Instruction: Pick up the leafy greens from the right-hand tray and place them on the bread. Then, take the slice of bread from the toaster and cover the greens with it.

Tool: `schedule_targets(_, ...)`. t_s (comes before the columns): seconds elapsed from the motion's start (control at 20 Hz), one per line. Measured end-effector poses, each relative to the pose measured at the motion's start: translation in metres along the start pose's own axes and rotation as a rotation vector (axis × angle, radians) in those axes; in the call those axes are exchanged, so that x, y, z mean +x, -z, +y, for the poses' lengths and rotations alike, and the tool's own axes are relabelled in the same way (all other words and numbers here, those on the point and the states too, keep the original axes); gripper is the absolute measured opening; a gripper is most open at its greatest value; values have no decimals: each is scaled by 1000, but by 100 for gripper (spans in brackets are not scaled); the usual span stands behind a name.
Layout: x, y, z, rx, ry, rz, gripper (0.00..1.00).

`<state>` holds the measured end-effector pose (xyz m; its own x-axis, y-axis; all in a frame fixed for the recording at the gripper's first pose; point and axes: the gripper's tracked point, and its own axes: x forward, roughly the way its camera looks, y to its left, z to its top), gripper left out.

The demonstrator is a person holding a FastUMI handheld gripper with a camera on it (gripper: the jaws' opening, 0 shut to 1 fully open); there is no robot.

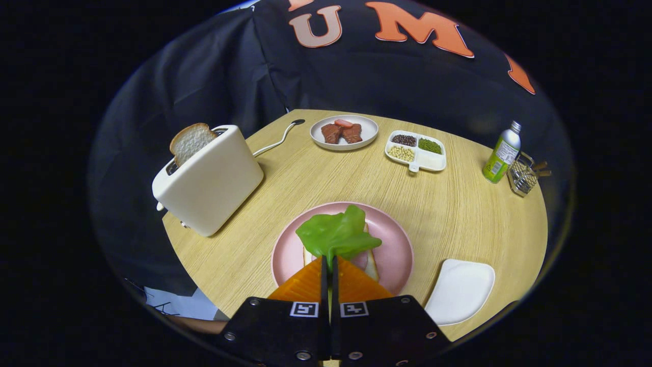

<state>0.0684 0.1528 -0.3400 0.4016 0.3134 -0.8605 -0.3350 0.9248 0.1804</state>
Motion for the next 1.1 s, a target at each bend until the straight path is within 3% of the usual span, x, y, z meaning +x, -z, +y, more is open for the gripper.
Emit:
schedule_targets(0.9,53,15,-10,-4,58,102,3)
schedule_targets(1.1,49,11,-10,17,62,89,11)
